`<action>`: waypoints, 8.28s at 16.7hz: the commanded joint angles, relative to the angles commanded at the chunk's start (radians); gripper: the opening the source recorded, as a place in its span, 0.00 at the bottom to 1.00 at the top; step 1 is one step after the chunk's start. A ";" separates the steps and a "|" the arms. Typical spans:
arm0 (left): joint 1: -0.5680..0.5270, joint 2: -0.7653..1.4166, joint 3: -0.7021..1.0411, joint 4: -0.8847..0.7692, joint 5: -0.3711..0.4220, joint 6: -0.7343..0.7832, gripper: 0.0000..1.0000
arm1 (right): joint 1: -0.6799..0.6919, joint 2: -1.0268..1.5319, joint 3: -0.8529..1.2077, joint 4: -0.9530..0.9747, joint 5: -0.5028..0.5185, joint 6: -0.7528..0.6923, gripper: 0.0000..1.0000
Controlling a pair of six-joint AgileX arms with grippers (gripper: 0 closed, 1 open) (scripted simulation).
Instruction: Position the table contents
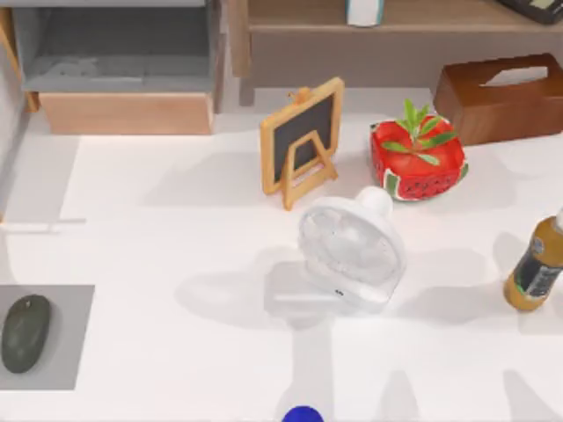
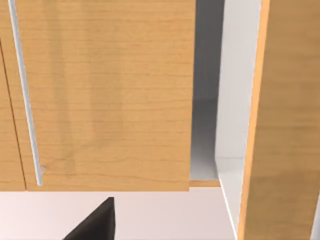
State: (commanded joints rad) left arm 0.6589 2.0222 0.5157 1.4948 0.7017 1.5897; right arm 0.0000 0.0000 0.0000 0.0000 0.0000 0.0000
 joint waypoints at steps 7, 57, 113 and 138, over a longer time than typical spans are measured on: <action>0.000 0.000 0.000 0.000 0.000 0.000 0.47 | 0.000 0.000 0.000 0.000 0.000 0.000 1.00; -0.248 0.304 0.659 -0.374 -0.251 -0.016 0.00 | 0.000 0.000 0.000 0.000 0.000 0.000 1.00; -0.834 0.042 0.385 -0.206 -0.738 -0.562 1.00 | 0.000 0.000 0.000 0.000 0.000 0.000 1.00; -1.443 0.358 1.302 -0.907 -1.441 -1.577 1.00 | 0.000 0.000 0.000 0.000 0.000 0.000 1.00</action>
State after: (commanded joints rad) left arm -0.7842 2.3798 1.8173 0.5881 -0.7392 0.0126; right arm 0.0000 0.0000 0.0000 0.0000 0.0000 0.0000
